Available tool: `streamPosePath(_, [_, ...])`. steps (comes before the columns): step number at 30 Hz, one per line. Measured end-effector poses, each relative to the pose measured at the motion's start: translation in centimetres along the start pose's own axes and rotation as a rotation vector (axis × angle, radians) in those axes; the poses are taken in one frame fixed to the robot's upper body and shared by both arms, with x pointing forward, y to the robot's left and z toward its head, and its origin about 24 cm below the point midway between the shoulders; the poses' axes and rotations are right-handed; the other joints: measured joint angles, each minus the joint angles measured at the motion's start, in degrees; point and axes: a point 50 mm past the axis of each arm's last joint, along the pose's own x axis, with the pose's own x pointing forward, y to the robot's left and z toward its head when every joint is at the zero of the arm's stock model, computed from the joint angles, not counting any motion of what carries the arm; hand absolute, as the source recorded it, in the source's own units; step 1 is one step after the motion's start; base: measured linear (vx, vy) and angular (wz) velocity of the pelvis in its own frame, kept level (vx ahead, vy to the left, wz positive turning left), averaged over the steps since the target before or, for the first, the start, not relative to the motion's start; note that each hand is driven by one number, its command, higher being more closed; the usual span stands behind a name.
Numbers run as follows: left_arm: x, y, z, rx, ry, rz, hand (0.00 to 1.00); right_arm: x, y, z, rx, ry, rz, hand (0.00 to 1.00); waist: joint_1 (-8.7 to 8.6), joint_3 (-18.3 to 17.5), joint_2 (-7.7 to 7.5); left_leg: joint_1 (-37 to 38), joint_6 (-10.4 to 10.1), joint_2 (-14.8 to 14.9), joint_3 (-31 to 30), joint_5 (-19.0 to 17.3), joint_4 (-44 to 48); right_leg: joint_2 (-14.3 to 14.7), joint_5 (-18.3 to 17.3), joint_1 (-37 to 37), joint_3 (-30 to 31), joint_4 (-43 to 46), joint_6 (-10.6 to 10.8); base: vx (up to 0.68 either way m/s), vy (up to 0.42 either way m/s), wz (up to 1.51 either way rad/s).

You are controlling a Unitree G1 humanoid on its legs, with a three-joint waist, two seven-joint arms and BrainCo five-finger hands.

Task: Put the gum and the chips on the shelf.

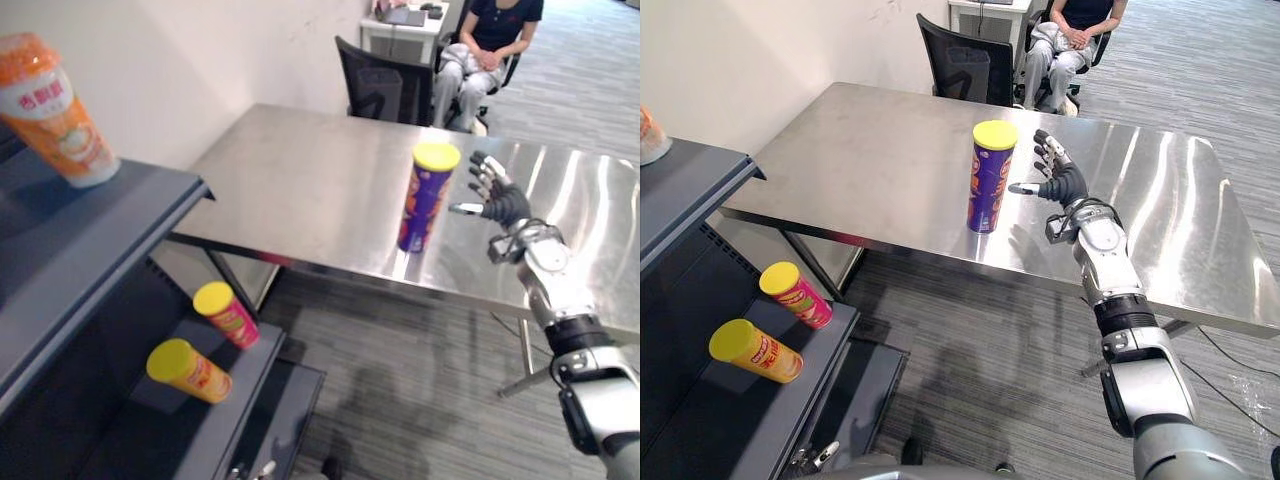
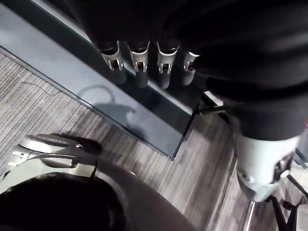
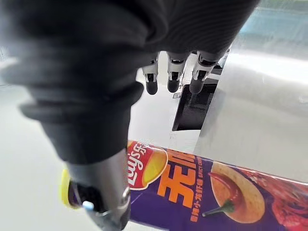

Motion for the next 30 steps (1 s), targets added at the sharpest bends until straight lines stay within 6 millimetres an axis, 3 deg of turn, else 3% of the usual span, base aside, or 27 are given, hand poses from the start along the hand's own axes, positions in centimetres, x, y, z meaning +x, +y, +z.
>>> streamPosePath(29, [0.0, -0.5, 0.2, 0.028, -0.006, -0.023, 0.0, 0.3, 0.1, -2.5, 0.02, 0.141, -0.033, 0.0, 3.06, 2.28, 0.52, -0.35, 0.36, -0.94, -2.99, 1.49, -0.51, -0.96, -0.07, 0.34, -2.93, 1.23, 0.03, -0.01, 0.0, 0.05])
streamPosePath(30, [0.0, -0.5, 0.2, 0.028, -0.006, -0.022, 0.0, 0.2, 0.1, -2.6, 0.02, 0.146, -0.039, 1.0, 3.03, 2.47, 0.62, -0.35, 0.48, -0.98, -3.33, 1.66, -0.67, -1.01, -0.08, 0.31, -3.14, 1.44, 0.03, 0.0, -0.005, 0.09])
